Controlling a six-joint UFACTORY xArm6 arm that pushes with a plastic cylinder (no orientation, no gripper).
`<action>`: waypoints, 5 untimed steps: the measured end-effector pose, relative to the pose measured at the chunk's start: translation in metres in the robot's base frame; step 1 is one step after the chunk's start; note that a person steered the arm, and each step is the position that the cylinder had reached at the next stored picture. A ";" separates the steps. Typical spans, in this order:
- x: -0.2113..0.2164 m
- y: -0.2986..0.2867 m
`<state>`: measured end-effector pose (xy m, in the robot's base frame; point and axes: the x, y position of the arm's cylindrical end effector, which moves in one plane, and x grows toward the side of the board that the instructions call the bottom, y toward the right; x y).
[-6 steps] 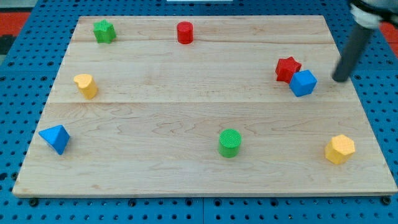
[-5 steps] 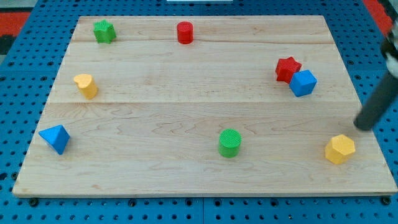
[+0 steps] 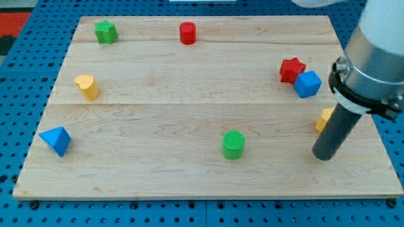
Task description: Slide the yellow hexagon towards center right
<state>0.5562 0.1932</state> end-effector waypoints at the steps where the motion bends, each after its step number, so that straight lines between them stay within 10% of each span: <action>1: -0.014 0.019; 3: -0.066 -0.011; 5: -0.029 0.019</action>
